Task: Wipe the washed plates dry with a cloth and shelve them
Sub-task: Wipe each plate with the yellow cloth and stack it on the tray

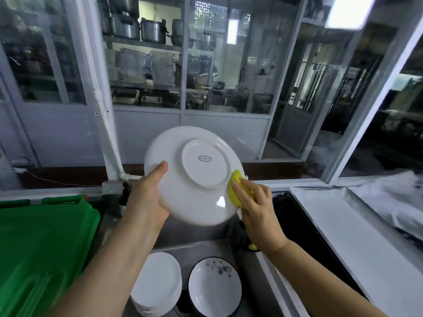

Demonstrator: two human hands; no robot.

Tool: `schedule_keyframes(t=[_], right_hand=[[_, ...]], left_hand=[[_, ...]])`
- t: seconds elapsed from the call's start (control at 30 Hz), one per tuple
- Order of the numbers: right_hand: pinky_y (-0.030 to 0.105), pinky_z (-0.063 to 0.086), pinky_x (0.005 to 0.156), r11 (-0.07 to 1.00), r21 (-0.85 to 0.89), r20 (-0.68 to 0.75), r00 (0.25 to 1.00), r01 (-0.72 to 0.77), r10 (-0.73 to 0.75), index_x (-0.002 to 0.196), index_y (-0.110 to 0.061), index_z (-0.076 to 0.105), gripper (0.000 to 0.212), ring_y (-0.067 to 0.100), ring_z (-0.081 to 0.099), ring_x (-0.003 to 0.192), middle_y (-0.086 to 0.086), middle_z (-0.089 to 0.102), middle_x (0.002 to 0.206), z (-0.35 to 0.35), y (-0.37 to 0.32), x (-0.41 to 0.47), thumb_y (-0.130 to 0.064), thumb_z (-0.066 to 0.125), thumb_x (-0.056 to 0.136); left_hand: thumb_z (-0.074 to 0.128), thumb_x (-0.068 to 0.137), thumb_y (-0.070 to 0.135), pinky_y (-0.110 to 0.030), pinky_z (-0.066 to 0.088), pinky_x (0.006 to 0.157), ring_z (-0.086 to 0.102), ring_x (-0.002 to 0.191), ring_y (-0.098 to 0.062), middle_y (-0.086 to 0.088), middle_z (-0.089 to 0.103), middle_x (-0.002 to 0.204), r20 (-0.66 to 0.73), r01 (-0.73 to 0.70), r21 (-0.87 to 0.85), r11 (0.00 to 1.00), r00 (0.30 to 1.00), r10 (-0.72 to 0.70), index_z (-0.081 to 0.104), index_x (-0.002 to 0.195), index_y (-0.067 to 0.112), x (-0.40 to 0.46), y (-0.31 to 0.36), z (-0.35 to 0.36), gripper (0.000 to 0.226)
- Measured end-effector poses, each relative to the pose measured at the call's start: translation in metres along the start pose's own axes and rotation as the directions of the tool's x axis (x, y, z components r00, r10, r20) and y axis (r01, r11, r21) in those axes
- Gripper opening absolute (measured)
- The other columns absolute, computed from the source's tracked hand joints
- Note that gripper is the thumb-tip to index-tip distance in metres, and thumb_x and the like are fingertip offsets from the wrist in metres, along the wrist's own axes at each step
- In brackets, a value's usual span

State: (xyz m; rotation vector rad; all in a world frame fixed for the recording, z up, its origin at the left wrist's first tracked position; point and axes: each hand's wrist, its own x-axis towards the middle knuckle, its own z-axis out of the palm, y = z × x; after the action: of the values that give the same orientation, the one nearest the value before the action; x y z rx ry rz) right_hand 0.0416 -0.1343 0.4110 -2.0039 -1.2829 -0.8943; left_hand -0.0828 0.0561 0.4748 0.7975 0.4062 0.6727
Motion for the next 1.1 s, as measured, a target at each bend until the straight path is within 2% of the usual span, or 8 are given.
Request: schedule_keyframes(t=[0.1, 0.27, 0.47, 0.63, 0.73, 0.9, 1.0, 1.1], right_hand=[[0.038, 0.039, 0.098, 0.989, -0.043, 0.016, 0.990, -0.141, 0.142, 0.136, -0.018, 0.049, 0.066, 0.031, 0.042, 0.108, 0.016, 0.052, 0.129, -0.019, 0.026, -0.008, 0.013, 0.056, 0.078], [0.040, 0.038, 0.099, 0.879, -0.044, -0.028, 0.880, -0.475, 0.474, 0.131, -0.012, 0.058, 0.069, 0.033, 0.040, 0.114, 0.013, 0.050, 0.132, -0.063, 0.070, -0.041, 0.025, 0.052, 0.073], [0.035, 0.034, 0.092, 0.784, -0.037, -0.129, 0.781, -0.620, 0.611, 0.128, -0.011, 0.059, 0.069, 0.034, 0.042, 0.108, 0.013, 0.054, 0.126, -0.114, 0.126, -0.101, 0.027, 0.048, 0.072], [0.045, 0.043, 0.090, 0.727, 0.060, -0.151, 0.714, -0.684, 0.684, 0.128, -0.022, 0.057, 0.066, 0.025, 0.044, 0.105, -0.014, 0.050, 0.117, -0.154, 0.198, -0.147, 0.017, 0.044, 0.076], [0.049, 0.045, 0.092, 0.627, 0.180, -0.075, 0.625, -0.758, 0.777, 0.123, -0.035, 0.053, 0.060, 0.025, 0.049, 0.109, -0.027, 0.047, 0.116, -0.176, 0.245, -0.173, -0.002, 0.042, 0.075], [0.049, 0.044, 0.094, 0.489, 0.270, 0.001, 0.508, -0.830, 0.861, 0.118, -0.039, 0.054, 0.057, 0.021, 0.051, 0.109, -0.040, 0.048, 0.112, -0.210, 0.340, -0.210, -0.009, 0.042, 0.072], [0.044, 0.045, 0.094, 0.415, 0.310, 0.020, 0.442, -0.855, 0.897, 0.115, -0.046, 0.054, 0.057, 0.019, 0.053, 0.109, -0.028, 0.052, 0.113, -0.227, 0.390, -0.223, -0.010, 0.043, 0.072], [0.043, 0.052, 0.082, 0.313, 0.369, 0.043, 0.352, -0.875, 0.935, 0.118, -0.045, 0.057, 0.059, 0.025, 0.060, 0.096, -0.019, 0.053, 0.111, -0.235, 0.431, -0.231, -0.010, 0.044, 0.073]], left_hand=[[0.062, 0.088, 0.022, -0.034, 0.051, 0.072, 0.067, 0.092, -0.022, -0.006, 0.072, 0.098, 0.001, 0.044, 0.050, 0.998, 0.999, -0.044, 0.064, 0.105, 0.013, 0.001, -0.016, 0.014, 0.019], [0.063, 0.087, 0.016, -0.035, 0.051, 0.069, 0.066, 0.078, -0.021, -0.002, 0.072, 0.080, 0.054, 0.070, 0.161, 0.984, 0.995, -0.080, 0.063, 0.094, 0.016, -0.006, -0.055, 0.041, 0.007], [0.066, 0.084, 0.013, -0.046, 0.052, 0.082, 0.065, 0.087, -0.029, -0.010, 0.069, 0.093, 0.105, 0.077, 0.294, 0.953, 0.988, -0.112, 0.062, 0.089, 0.016, -0.013, -0.120, 0.087, 0.007], [0.067, 0.084, 0.009, -0.039, 0.053, 0.073, 0.066, 0.081, -0.027, -0.001, 0.071, 0.074, 0.168, 0.010, 0.421, 0.907, 0.982, -0.089, 0.062, 0.082, 0.013, -0.020, -0.193, 0.155, 0.007], [0.072, 0.081, 0.016, -0.046, 0.054, 0.075, 0.066, 0.086, -0.029, -0.005, 0.070, 0.083, 0.213, -0.047, 0.538, 0.841, 0.974, -0.082, 0.062, 0.081, 0.015, -0.018, -0.249, 0.206, 0.009], [0.073, 0.079, 0.030, -0.039, 0.050, 0.068, 0.062, 0.078, -0.025, -0.004, 0.067, 0.081, 0.319, -0.247, 0.798, 0.550, 0.947, -0.038, 0.064, 0.083, 0.010, -0.006, -0.356, 0.303, 0.022], [0.069, 0.083, 0.026, -0.031, 0.041, 0.057, 0.057, 0.066, -0.022, 0.003, 0.060, 0.065, 0.408, -0.371, 0.861, 0.347, 0.912, -0.038, 0.059, 0.072, 0.017, 0.001, -0.417, 0.350, 0.017], [0.063, 0.086, 0.031, -0.030, 0.045, 0.064, 0.063, 0.074, -0.024, -0.005, 0.068, 0.074, 0.566, -0.556, 0.824, 0.110, 0.818, -0.102, 0.069, 0.087, 0.015, 0.014, -0.466, 0.376, 0.018]])
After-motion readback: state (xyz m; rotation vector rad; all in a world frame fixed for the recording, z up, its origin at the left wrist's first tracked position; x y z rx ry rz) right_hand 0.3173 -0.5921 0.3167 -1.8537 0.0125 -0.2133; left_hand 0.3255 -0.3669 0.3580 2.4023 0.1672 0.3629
